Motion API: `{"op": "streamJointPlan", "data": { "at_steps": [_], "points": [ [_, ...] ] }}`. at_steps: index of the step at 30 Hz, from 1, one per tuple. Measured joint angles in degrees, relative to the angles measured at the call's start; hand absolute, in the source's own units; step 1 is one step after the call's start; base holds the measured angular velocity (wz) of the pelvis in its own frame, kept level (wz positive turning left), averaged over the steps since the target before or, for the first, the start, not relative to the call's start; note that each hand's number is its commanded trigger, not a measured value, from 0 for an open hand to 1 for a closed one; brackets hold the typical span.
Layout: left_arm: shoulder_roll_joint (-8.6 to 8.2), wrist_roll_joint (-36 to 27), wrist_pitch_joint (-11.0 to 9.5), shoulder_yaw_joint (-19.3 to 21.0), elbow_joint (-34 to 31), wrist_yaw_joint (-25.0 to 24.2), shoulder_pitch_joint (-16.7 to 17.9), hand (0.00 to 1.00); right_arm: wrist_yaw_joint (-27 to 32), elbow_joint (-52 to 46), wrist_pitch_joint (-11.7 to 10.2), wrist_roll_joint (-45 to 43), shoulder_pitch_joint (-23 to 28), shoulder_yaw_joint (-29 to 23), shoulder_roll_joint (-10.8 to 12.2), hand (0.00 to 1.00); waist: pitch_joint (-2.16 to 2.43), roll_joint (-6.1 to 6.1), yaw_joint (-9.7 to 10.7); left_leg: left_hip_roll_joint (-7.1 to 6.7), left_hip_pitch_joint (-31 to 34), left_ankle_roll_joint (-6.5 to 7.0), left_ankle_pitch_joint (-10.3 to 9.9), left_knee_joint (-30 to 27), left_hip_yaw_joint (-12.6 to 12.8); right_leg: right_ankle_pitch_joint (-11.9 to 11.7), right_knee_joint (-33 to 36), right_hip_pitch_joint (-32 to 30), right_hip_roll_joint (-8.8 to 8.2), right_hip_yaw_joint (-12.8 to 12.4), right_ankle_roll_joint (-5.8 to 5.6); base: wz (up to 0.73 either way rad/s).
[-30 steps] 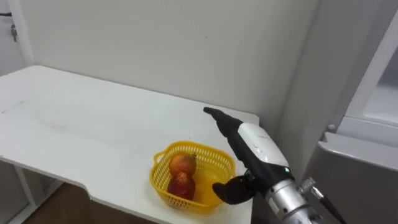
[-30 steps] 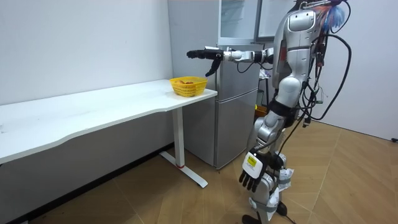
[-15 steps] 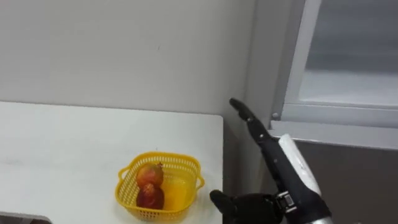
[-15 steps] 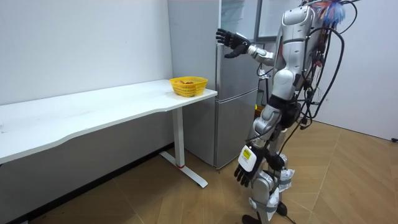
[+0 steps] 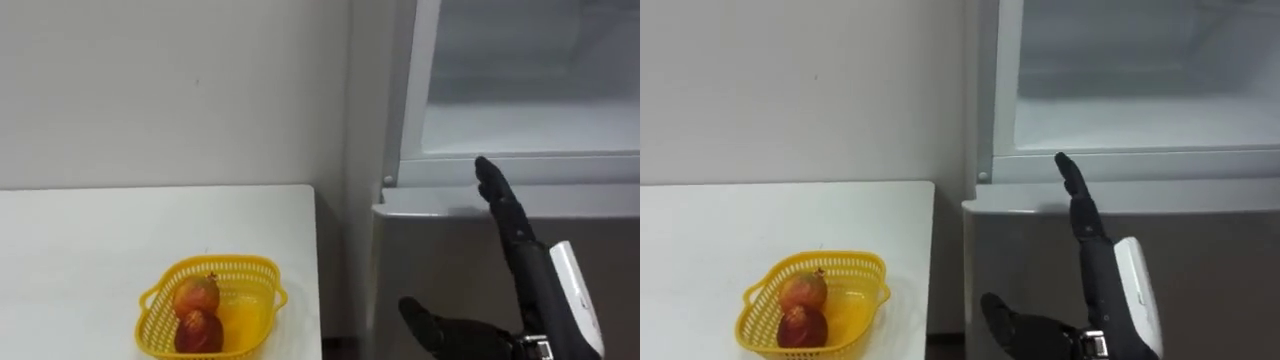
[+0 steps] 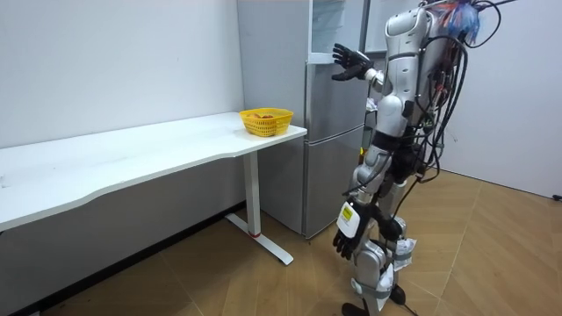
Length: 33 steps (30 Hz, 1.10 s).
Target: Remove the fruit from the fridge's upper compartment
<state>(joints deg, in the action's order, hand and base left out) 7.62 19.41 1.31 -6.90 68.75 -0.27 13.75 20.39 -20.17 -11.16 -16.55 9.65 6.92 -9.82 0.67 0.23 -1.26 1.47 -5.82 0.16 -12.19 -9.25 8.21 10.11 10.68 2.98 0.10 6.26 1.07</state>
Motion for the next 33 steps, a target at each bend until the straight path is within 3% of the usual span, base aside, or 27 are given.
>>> {"op": "streamJointPlan", "data": {
  "at_steps": [4,8,15,20,25,33],
  "points": [
    [0.25,-0.83,-0.05,-0.01,-0.13,0.03,0.02,0.0,0.8,0.38,-0.03,6.56,3.9,-1.45,0.05,0.0,-0.32,-0.69,1.09,0.11,-0.45,-0.11,-0.1,0.73,0.77,0.02,-0.09,-0.1,0.13,-0.36,-0.03,-0.04],
    [0.31,-1.24,-0.03,-0.04,-0.21,0.16,0.09,0.0,1.09,1.72,0.02,9.78,7.71,-1.44,0.07,0.0,-0.32,-1.09,1.34,0.18,-0.39,-0.14,-0.16,0.94,1.55,-0.05,-0.01,-0.32,0.36,-1.48,-0.06,-0.12],
    [0.37,-1.47,0.13,-0.27,-2.39,1.32,1.12,0.0,3.37,4.14,0.08,14.69,10.01,-1.63,0.06,0.0,-0.14,0.19,3.33,0.17,0.12,-0.12,-0.17,0.94,2.08,-0.26,0.12,-1.02,0.38,-1.6,-0.12,-0.03],
    [0.39,-4.31,0.46,-0.61,-2.4,2.98,1.64,0.0,6.53,10.61,0.09,19.47,9.97,-3.34,0.05,0.0,-0.19,0.35,4.6,0.18,0.13,-0.11,-0.18,0.91,2.06,-0.24,-0.01,-1.0,0.35,-1.5,-0.14,0.0],
    [0.36,-5.48,0.52,0.0,-2.42,3.58,1.96,0.0,11.59,17.05,0.16,31.41,11.76,-6.71,0.25,0.0,-0.24,0.38,5.26,0.15,0.09,-0.1,-0.19,0.89,1.96,-0.21,-0.14,-1.08,0.31,-1.5,-0.17,0.01],
    [0.28,-5.45,0.98,1.08,-3.54,3.4,2.11,0.0,14.38,24.04,0.3,51.52,11.36,-13.02,1.12,0.0,-0.39,-0.16,6.11,0.02,0.11,-0.08,-0.18,0.49,1.9,0.08,-0.09,-1.05,0.1,-1.52,-0.27,0.02]
  ]
}}
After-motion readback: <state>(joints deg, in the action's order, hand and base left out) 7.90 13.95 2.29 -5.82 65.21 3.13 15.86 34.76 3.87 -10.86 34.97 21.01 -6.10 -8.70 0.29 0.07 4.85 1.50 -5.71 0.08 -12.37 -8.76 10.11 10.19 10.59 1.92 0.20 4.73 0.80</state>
